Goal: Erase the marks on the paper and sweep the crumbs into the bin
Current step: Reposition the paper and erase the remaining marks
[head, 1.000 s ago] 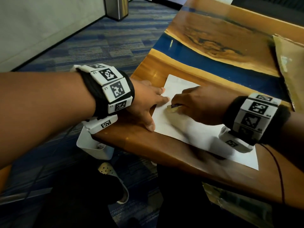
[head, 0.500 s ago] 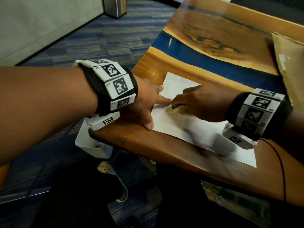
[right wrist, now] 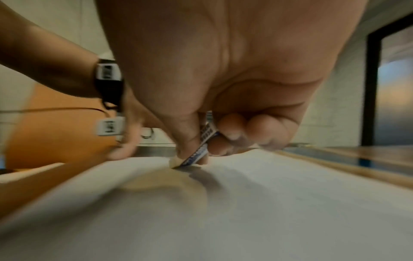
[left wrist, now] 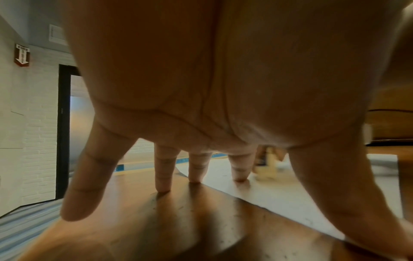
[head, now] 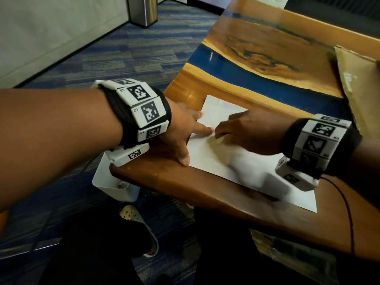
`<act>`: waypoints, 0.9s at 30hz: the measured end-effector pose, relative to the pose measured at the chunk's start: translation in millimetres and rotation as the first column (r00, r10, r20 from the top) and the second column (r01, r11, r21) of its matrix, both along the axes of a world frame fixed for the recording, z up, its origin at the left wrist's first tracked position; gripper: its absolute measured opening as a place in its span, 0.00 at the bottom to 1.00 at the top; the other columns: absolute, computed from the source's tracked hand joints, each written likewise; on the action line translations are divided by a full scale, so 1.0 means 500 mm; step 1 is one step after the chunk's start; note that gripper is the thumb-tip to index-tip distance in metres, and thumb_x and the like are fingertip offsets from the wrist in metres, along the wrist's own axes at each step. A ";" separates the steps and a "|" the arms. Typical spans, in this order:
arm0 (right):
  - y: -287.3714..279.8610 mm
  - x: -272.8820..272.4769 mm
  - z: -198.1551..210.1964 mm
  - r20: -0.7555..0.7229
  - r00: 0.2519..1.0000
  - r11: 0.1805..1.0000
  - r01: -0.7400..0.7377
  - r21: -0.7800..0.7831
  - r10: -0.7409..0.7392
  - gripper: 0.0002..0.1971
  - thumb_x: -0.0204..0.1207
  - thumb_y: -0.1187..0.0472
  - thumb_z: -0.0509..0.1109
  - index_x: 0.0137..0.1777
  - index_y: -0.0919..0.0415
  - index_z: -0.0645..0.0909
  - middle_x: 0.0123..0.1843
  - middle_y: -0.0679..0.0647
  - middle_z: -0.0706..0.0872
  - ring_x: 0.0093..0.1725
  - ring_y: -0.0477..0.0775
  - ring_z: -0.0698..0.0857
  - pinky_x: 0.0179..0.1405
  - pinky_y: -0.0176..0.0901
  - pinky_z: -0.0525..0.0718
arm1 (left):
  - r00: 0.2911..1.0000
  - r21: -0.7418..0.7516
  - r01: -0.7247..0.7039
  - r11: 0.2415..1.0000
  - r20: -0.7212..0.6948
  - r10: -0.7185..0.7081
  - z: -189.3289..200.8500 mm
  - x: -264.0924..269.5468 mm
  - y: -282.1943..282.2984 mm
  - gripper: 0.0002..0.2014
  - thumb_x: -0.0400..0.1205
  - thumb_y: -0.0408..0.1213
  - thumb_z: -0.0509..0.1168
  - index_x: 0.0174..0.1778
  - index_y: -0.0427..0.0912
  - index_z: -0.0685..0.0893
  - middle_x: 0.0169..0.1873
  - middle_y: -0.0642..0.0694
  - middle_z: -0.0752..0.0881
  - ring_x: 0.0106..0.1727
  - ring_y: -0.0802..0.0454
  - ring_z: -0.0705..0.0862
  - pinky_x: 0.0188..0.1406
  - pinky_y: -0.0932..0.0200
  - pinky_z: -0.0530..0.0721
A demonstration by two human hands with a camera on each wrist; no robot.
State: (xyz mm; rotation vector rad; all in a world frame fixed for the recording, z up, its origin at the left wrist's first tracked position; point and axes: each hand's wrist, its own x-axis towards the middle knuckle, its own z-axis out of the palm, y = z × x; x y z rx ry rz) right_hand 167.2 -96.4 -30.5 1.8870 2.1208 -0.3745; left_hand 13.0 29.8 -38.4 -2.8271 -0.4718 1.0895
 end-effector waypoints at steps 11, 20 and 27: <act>-0.010 -0.004 0.005 0.084 0.985 0.989 0.151 0.003 -0.151 0.14 0.86 0.41 0.57 0.67 0.40 0.76 0.58 0.48 0.88 0.51 0.54 0.84 0.53 0.53 0.86 | 0.983 -0.069 -0.099 0.993 0.150 0.108 -0.020 -0.034 0.016 0.60 0.67 0.76 0.70 0.87 0.67 0.41 0.89 0.55 0.36 0.89 0.43 0.44 0.80 0.29 0.60; 0.021 -0.047 -0.003 0.069 0.982 0.984 0.176 0.033 -0.178 0.15 0.87 0.45 0.58 0.70 0.42 0.76 0.61 0.50 0.87 0.54 0.57 0.83 0.52 0.51 0.83 | 0.988 -0.060 -0.082 0.995 0.127 0.089 -0.026 -0.032 0.022 0.61 0.61 0.82 0.67 0.84 0.73 0.39 0.89 0.51 0.38 0.88 0.38 0.45 0.77 0.26 0.63; 0.022 -0.077 -0.016 -0.048 0.994 0.994 0.104 0.020 -0.103 0.17 0.86 0.44 0.60 0.73 0.40 0.75 0.65 0.48 0.86 0.56 0.54 0.85 0.55 0.50 0.84 | 0.989 -0.091 -0.080 0.993 0.117 0.090 -0.027 -0.038 0.030 0.62 0.56 0.84 0.67 0.81 0.75 0.38 0.88 0.53 0.35 0.88 0.40 0.41 0.79 0.24 0.61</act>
